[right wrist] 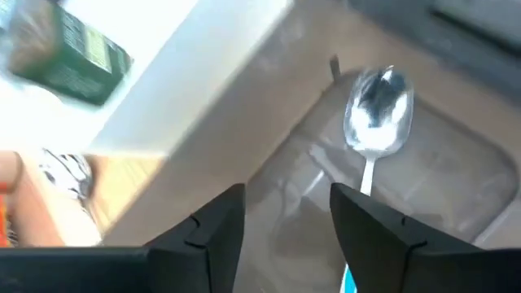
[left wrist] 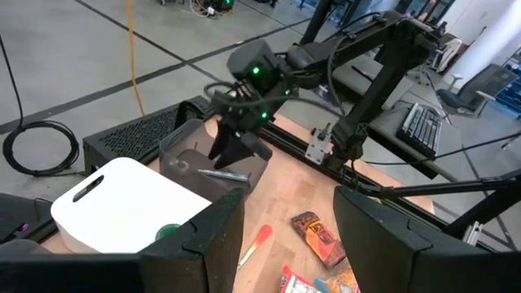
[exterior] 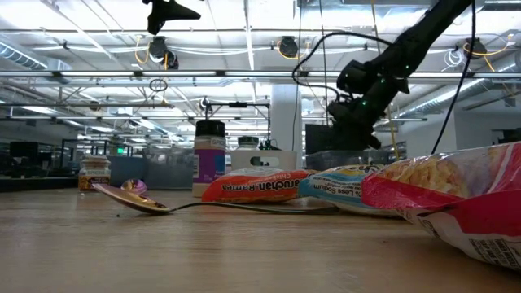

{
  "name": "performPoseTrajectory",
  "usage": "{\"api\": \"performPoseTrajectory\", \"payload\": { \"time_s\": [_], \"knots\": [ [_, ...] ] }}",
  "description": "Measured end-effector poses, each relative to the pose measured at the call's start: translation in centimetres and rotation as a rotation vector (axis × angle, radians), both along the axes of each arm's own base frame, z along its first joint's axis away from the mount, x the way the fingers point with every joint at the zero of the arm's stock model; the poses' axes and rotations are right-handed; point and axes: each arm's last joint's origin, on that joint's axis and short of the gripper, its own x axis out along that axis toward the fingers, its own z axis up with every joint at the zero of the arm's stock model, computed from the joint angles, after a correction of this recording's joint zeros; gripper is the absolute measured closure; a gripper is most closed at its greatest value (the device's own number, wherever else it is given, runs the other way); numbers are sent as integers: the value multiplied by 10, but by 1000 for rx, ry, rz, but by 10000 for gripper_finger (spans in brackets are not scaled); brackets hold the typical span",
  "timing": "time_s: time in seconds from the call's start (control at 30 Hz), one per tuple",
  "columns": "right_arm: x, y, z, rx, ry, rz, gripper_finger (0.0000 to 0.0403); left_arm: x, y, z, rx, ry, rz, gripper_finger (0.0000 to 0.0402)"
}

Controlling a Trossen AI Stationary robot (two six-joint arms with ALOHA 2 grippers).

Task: Pick & Place Food Item
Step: Put the orange seasoning pack into the white bin

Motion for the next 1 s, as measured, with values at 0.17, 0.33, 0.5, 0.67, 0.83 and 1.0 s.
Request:
{"api": "performPoseTrajectory", "payload": {
  "time_s": [0.17,0.33,0.5,0.67,0.83,1.0],
  "knots": [
    [1,-1,19,-76,-100,-23,231,0,0,1,4,-9,0,201],
    [3,-3,35,-37,-250,-146,235,0,0,0,-17,-5,-3,201],
    [8,-2,55,6,-451,-130,230,0,-2,-1,-40,-2,-76,201],
    [16,13,93,-88,-695,0,232,-16,-9,8,-28,-39,-125,201],
    [14,50,139,-353,-839,34,242,-43,-17,17,27,-72,-95,201],
    [2,92,167,-557,-818,24,253,-76,-26,25,76,-110,-38,201]
  ]
}}
